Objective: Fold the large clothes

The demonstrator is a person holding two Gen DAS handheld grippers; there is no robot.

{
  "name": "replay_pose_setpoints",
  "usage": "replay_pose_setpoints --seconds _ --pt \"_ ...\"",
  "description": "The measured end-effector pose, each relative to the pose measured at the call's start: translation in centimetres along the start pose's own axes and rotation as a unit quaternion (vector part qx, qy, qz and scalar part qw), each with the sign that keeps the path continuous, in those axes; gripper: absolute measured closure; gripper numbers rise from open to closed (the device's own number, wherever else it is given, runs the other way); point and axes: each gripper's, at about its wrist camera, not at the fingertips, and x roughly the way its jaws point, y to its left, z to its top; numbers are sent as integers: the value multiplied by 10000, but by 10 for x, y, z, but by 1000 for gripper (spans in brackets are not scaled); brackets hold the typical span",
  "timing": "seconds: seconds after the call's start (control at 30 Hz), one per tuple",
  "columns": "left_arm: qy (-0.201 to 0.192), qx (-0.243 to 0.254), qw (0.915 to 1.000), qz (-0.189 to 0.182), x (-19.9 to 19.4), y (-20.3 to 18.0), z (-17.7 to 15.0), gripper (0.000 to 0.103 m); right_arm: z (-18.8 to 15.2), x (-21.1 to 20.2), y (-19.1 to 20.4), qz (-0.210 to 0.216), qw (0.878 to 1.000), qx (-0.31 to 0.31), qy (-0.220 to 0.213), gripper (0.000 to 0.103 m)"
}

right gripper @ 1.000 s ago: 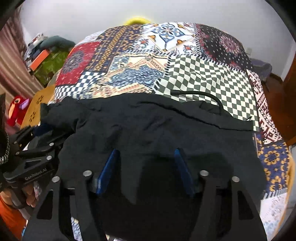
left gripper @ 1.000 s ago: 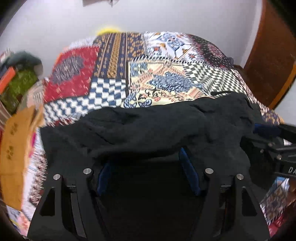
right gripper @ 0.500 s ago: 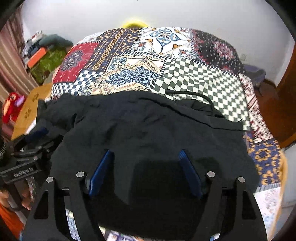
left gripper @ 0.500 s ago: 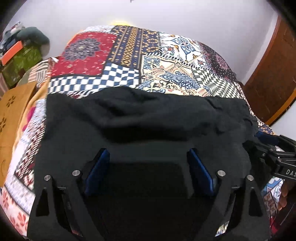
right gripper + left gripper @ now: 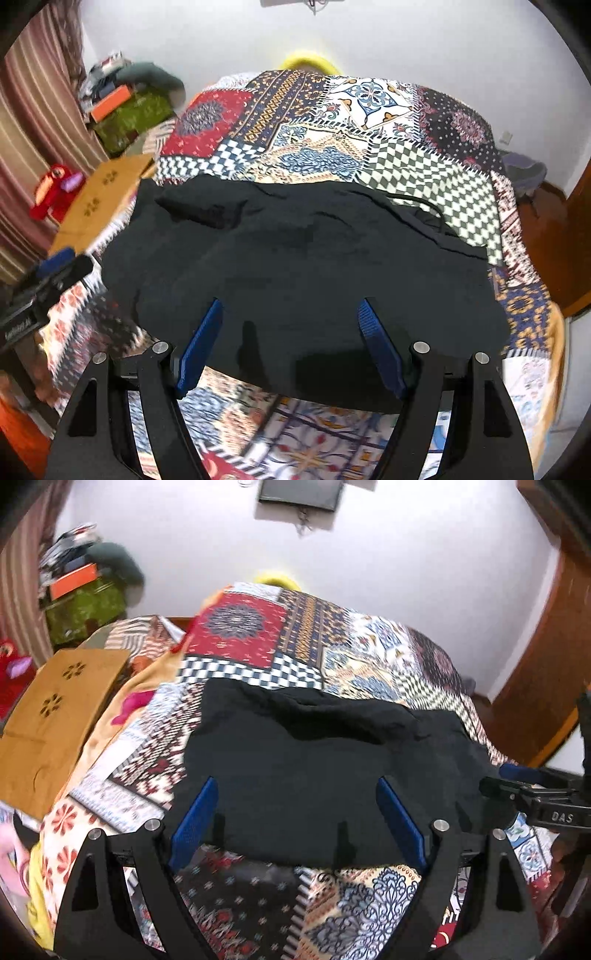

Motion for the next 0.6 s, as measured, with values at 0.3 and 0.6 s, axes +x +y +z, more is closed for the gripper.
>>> replay_pose_setpoints --seconds 0.3,0.6 --pt "655 -1243 9877 -691 13 42 -36 15 -21 43 17 -304 9972 -618 306 21" --pt "1234 -2757 9281 -2177 63 68 -58 15 -24 45 18 -314 9966 -739 159 16"
